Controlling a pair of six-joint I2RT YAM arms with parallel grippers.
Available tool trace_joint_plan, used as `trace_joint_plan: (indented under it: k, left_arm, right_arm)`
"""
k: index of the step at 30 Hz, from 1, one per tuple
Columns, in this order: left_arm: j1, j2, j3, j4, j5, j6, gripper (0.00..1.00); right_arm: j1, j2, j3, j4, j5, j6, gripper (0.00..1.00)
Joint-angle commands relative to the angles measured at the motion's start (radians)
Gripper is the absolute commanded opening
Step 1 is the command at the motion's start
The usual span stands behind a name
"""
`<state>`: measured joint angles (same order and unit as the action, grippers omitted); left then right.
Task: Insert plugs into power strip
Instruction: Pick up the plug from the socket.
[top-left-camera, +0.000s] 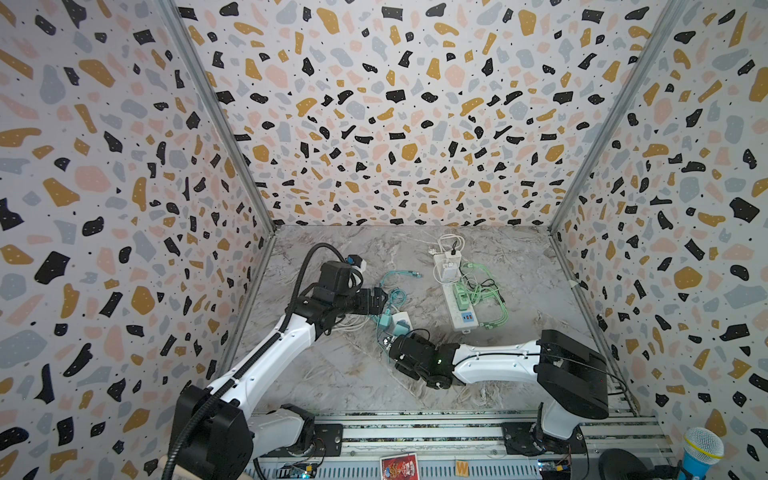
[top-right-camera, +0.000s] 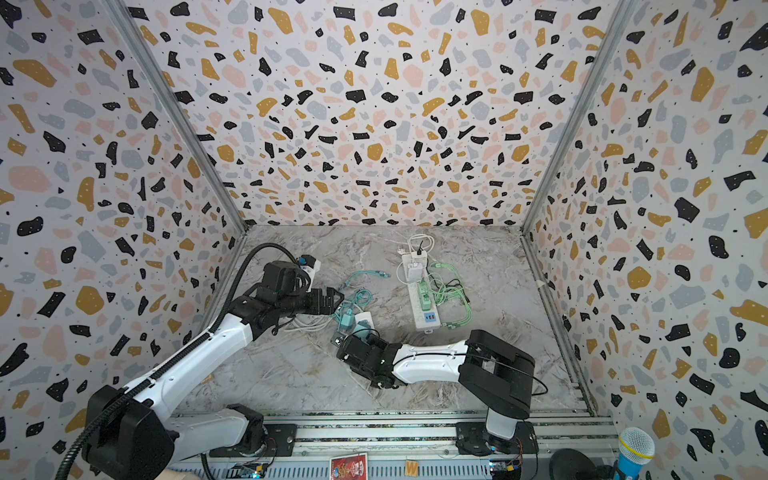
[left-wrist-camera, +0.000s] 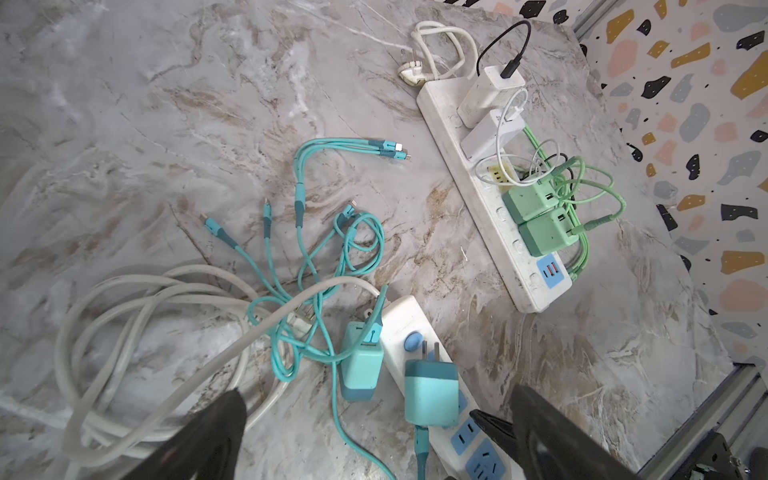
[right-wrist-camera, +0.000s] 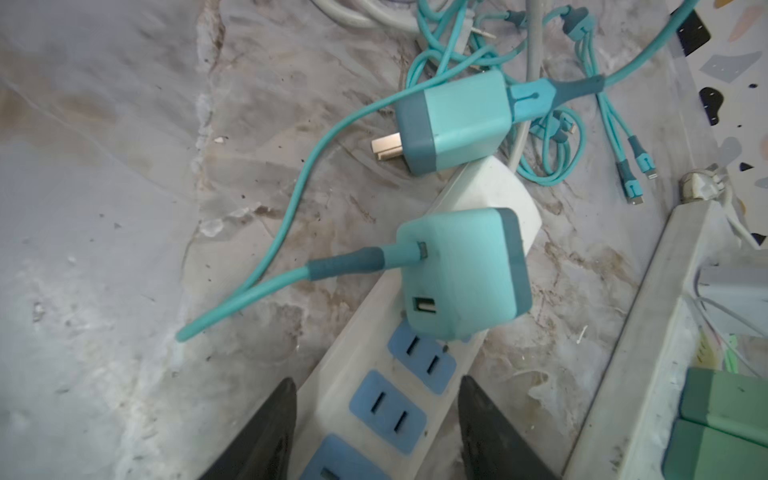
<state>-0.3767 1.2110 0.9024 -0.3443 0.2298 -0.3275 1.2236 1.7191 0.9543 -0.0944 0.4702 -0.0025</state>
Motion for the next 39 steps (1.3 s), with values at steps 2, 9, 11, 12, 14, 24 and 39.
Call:
trace_joint_plan:
  k: [2, 9, 11, 12, 14, 24, 39]
  left_arm:
    - [0.031, -0.031, -0.028, 0.056, 0.024, -0.021, 0.99]
    - [0.086, -0.059, -0.058, 0.077, 0.055, -0.029, 0.99]
    - [0.094, -0.061, -0.063, 0.081, 0.065, -0.029, 0.99]
    - [0.099, -0.062, -0.065, 0.082, 0.069, -0.029, 0.99]
    - [0.105, -0.069, -0.069, 0.083, 0.073, -0.029, 0.99]
    - [0.134, -0.084, -0.077, 0.077, 0.090, -0.019, 0.99]
    - [0.147, -0.064, -0.084, 0.082, 0.108, -0.005, 0.99]
  right_arm:
    - [0.006, -0.025, 0.006, 0.050, 0.124, -0.022, 0.63]
    - [0.017, -0.036, -0.008, 0.116, 0.146, -0.089, 0.62]
    - [0.017, -0.022, -0.003, 0.132, 0.144, -0.107, 0.63]
    - [0.018, -0.014, 0.002, 0.133, 0.137, -0.114, 0.62]
    - [0.018, 0.004, 0.011, 0.139, 0.135, -0.132, 0.62]
    - [0.007, 0.064, 0.020, 0.203, 0.150, -0.176, 0.62]
    - [0.001, 0.102, 0.017, 0.325, 0.210, -0.287, 0.61]
